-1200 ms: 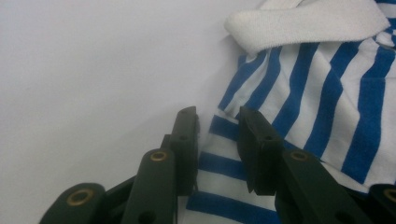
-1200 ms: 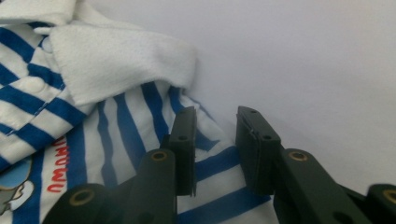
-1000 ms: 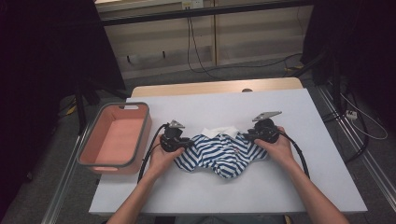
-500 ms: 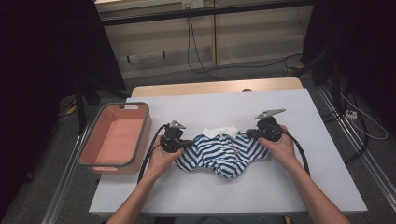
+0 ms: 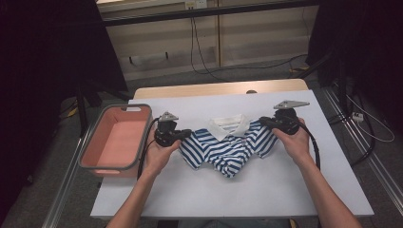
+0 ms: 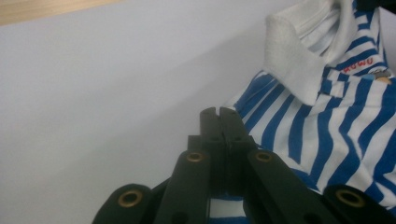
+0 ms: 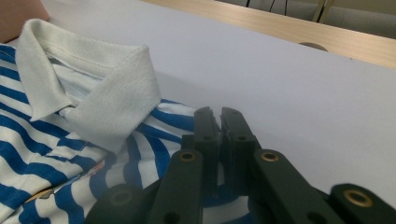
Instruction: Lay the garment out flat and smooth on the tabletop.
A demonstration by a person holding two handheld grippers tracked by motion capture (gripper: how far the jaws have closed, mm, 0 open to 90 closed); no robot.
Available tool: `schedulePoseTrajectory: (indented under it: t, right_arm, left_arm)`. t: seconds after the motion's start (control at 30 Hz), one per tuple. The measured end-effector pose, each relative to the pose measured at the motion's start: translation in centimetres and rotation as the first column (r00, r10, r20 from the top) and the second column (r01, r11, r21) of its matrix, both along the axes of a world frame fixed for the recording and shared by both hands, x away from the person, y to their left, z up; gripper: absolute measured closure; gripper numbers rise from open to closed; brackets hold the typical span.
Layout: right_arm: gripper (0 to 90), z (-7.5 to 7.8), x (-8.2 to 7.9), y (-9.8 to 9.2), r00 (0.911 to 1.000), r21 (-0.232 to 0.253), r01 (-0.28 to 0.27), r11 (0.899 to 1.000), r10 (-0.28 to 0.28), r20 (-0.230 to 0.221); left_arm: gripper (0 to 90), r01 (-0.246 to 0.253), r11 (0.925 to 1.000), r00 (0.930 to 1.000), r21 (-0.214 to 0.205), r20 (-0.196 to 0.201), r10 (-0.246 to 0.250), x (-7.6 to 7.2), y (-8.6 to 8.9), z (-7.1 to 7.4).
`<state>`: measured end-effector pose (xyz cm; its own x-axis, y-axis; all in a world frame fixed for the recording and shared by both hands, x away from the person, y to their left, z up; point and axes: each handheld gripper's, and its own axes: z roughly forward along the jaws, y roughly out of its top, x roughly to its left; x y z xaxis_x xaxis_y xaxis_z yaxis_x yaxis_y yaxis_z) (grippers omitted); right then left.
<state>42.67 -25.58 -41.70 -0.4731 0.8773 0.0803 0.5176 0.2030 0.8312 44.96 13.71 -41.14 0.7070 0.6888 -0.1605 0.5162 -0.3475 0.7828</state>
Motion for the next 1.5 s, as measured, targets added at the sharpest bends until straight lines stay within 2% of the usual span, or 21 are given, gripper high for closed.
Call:
schedulePoseTrajectory:
  t: [0.13,0.3,0.47,0.63,0.87,1.03,1.13,1.2,1.23,1.27,1.3,1.37,1.4,1.5]
  right_arm:
    - [86.5,0.0,0.5,0.5,0.9999,-0.023,-0.006,1.0,0.006,0.011]
    - [86.5,0.4,1.0,0.5,0.9996,-0.009,-0.001,1.0,0.001,0.029]
    - [86.4,1.0,1.9,1.0,0.9989,-0.013,-0.001,1.0,0.001,0.047]
    - [86.3,1.2,2.7,1.1,0.999,-0.009,-0.001,1.0,0.001,0.044]
    - [86.2,1.3,4.3,1.6,0.9993,-0.021,0.017,1.0,-0.016,0.034]
    - [86.0,1.0,5.3,1.8,0.9993,-0.043,0.028,0.999,-0.027,0.026]
    - [85.5,0.8,5.5,2.0,0.9991,-0.048,0.036,0.998,-0.035,0.024]
    - [80.7,0.8,5.6,2.0,0.9986,-0.052,0.043,0.998,-0.041,0.035]
    - [80.7,0.8,5.6,2.0,0.9986,-0.052,0.043,0.998,-0.041,0.035]
    - [64.4,0.7,5.6,2.1,0.9969,-0.046,0.07,0.997,-0.068,0.039]
    - [64.4,0.7,5.6,2.1,0.9969,-0.046,0.07,0.997,-0.068,0.039]
    - [55.0,0.7,5.5,2.1,0.998,-0.035,0.059,0.998,-0.058,0.023]
    - [44.5,0.6,5.3,2.2,0.9981,-0.044,0.061,0.997,-0.061,0.005]
    - [41.5,0.6,4.9,2.1,0.9983,-0.029,0.058,0.998,-0.058,0.0]
  left_arm:
    - [90.0,-0.011,0.9999,0.9999,0.013,0.012,0.011,0.4,-0.2,0.0]
    - [90.0,-0.029,0.9995,0.9993,0.011,0.025,0.029,1.3,0.2,0.6]
    - [90.0,-0.047,0.9986,0.9974,0.024,0.056,0.046,2.1,0.3,1.2]
    - [90.0,-0.065,0.9979,0.997,0.003,0.042,0.065,2.9,0.4,1.0]
    - [89.9,-0.099,0.9951,0.9945,0.003,0.034,0.099,4.8,0.2,1.0]
    - [89.8,-0.099,0.995,0.9949,0.015,0.02,0.099,5.5,0.1,0.8]
    - [89.7,-0.104,0.9946,0.9945,0.004,0.011,0.104,5.7,0.1,0.6]
    - [88.1,-0.124,0.9923,0.9922,-0.005,0.012,0.124,5.9,0.2,0.4]
    - [80.1,-0.124,0.9923,0.9922,-0.005,0.012,0.124,5.9,0.2,0.4]
    - [69.5,-0.154,0.9879,0.9881,-0.021,0.003,0.154,5.7,0.4,0.1]
    - [65.5,-0.154,0.9879,0.9881,-0.021,0.003,0.154,5.7,0.4,0.1]
    - [65.1,-0.136,0.9907,0.9906,-0.003,0.008,0.136,5.3,0.3,-0.1]
    - [60.6,-0.132,0.9912,0.9911,-0.004,0.013,0.132,5.0,0.3,-0.2]
    - [49.3,-0.113,0.9935,0.9934,0.014,0.021,0.113,4.3,0.0,-0.2]
